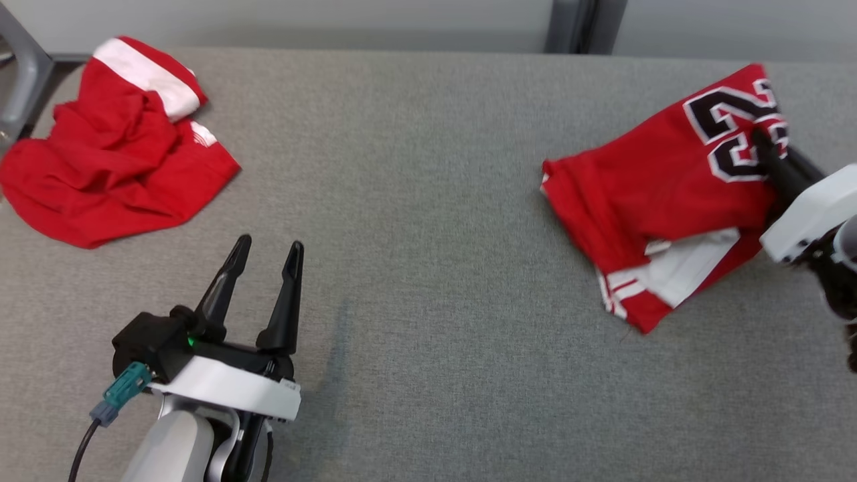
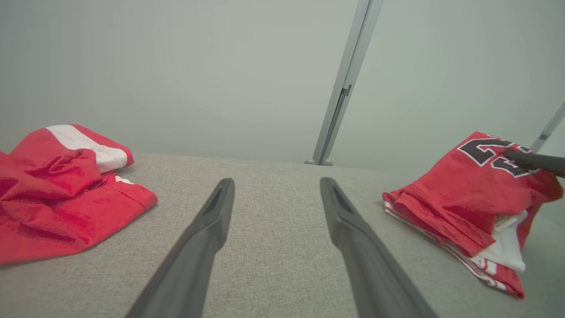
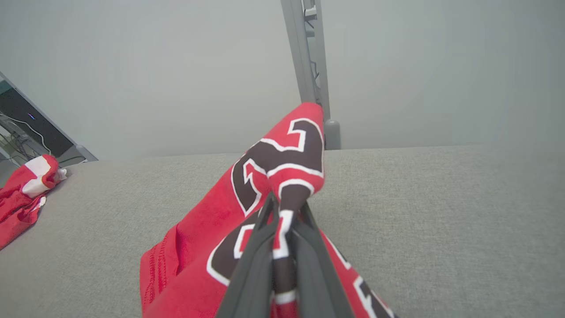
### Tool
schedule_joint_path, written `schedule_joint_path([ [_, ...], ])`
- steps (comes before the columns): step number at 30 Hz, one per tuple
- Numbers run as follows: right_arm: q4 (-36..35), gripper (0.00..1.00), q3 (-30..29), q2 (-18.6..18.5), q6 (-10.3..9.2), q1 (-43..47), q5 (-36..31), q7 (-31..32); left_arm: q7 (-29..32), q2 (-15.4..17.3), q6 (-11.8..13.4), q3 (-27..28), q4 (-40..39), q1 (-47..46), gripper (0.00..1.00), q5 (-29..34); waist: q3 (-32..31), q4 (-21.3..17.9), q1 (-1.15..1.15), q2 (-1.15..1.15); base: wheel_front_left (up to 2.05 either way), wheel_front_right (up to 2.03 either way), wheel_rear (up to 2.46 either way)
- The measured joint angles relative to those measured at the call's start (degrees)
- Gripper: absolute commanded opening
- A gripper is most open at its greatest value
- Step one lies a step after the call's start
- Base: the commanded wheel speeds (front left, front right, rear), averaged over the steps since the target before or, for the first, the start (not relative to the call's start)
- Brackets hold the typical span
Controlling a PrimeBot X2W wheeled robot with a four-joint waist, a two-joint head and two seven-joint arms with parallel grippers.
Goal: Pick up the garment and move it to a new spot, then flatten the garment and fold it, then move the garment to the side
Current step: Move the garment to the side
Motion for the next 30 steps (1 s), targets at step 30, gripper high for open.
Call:
schedule_joint_path([
  [30,28.89,0.00,-7.59,-6.46,0.02,-24.30,-11.02,-16.45,0.00,1.29,-2.35,-1.01,-1.93,-7.72,1.00,2.65,15.19,-4.09,0.00,0.00,0.00,0.00,0.00],
])
